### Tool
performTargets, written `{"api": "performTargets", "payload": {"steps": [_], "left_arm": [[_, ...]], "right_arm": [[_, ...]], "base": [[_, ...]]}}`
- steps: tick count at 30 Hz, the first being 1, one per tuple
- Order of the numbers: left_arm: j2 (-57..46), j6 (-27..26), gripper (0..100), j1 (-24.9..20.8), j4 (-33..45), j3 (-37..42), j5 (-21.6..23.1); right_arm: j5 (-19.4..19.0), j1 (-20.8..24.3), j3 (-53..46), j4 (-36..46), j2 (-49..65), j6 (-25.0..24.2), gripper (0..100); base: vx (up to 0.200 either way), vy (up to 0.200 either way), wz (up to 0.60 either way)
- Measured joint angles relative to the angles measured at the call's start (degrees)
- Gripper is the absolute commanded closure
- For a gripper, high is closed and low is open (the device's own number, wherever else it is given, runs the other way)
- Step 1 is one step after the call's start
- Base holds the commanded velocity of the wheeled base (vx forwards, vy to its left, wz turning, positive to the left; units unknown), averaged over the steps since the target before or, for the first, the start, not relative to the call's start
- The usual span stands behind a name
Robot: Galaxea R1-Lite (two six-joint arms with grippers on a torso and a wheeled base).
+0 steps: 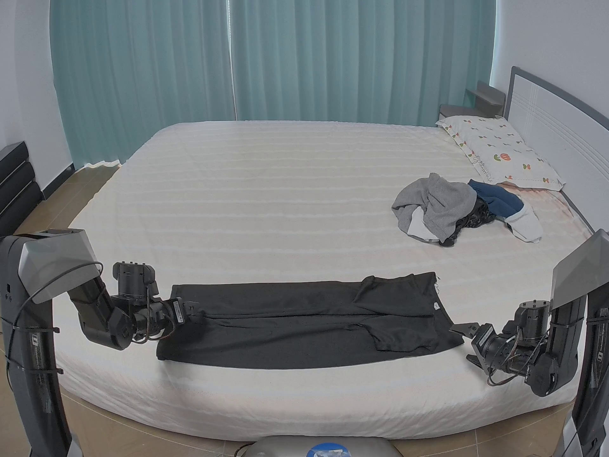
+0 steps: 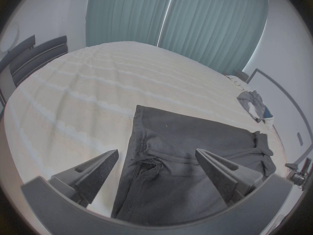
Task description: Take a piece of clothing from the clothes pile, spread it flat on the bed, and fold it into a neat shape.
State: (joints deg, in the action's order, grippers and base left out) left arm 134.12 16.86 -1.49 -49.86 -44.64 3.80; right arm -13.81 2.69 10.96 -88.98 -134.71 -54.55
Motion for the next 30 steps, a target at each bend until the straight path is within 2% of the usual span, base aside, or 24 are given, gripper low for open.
{"api": "performTargets", "payload": {"steps": [4,11,18,24,25,30], "left_arm": [[2.38,-0.06,0,-0.71,-1.16,-1.02,-2.79],[4.44,0.55,0,-1.05,-1.38,-2.51,-1.73],[4.66,4.97,0,-1.43,-1.35,-3.25,-1.02],[4.94,5.45,0,-1.82,-0.88,-4.80,-1.05],[5.02,5.44,100,-1.79,-0.85,-4.96,-1.05],[5.35,5.45,100,-1.76,-0.74,-5.19,-1.02]], "right_arm": [[0.16,0.28,-0.05,0.00,-0.24,0.61,0],[0.35,0.66,-0.05,0.00,-0.74,0.83,0],[0.38,0.72,0.01,0.00,-0.94,0.85,0],[0.38,0.72,0.01,0.00,-1.01,0.83,0],[0.38,0.72,0.01,0.00,-1.01,0.85,0],[0.38,0.72,0.01,0.00,-1.01,0.85,0]], "base": [[0.000,0.000,0.00],[0.000,0.000,0.00],[0.000,0.000,0.00],[0.000,0.000,0.00],[0.000,0.000,0.00],[0.000,0.000,0.00]]}}
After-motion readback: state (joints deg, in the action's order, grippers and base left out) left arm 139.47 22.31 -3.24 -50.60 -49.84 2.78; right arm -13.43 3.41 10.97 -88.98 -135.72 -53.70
